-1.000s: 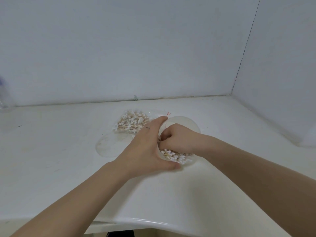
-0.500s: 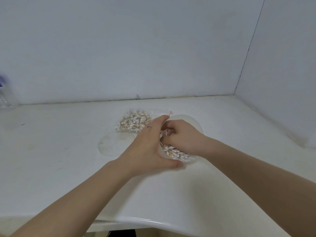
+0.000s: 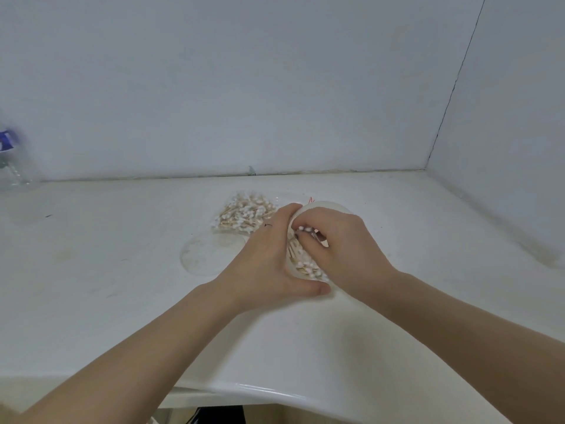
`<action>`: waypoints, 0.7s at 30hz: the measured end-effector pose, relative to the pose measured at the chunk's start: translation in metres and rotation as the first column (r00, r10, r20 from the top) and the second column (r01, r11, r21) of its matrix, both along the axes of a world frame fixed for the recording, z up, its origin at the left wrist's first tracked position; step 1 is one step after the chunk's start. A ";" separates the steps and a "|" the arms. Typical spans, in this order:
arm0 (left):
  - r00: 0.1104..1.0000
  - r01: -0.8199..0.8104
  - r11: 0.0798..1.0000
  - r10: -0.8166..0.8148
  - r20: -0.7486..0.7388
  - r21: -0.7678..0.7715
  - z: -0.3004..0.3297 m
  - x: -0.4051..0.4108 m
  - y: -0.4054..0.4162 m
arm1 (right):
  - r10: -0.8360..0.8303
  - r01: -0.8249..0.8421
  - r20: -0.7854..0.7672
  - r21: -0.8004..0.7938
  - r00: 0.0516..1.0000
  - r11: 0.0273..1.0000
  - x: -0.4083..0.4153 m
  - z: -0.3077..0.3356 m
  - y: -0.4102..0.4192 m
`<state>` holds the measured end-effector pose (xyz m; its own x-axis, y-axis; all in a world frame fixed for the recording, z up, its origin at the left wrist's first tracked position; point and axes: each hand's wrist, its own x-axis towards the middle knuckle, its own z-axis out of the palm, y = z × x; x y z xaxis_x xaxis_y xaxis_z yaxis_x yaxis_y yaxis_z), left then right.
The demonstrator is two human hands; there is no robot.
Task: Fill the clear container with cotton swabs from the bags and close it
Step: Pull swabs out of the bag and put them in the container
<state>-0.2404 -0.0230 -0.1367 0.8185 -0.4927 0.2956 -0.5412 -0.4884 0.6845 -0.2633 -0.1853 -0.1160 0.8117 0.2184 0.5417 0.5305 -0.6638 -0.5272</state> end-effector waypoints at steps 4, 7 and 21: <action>1.000 -0.005 1.000 0.005 0.011 -0.002 0.002 -0.002 -0.001 | 0.021 -0.012 -0.134 0.071 0.991 0.997 -0.010 -0.005 0.002; 1.000 -0.004 1.000 0.004 0.015 -0.009 0.004 -0.003 0.000 | 0.054 -0.029 -0.200 0.125 0.978 0.992 -0.018 -0.007 -0.002; 1.000 -0.020 1.000 0.019 0.017 0.018 0.002 0.000 -0.001 | 0.046 -0.064 -0.242 -0.068 0.969 0.996 -0.040 0.007 -0.029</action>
<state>-0.2408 -0.0242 -0.1351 0.8231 -0.4819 0.3004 -0.5425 -0.5110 0.6668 -0.3032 -0.2147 -0.1092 0.9017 0.2987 0.3125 0.4309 -0.6799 -0.5934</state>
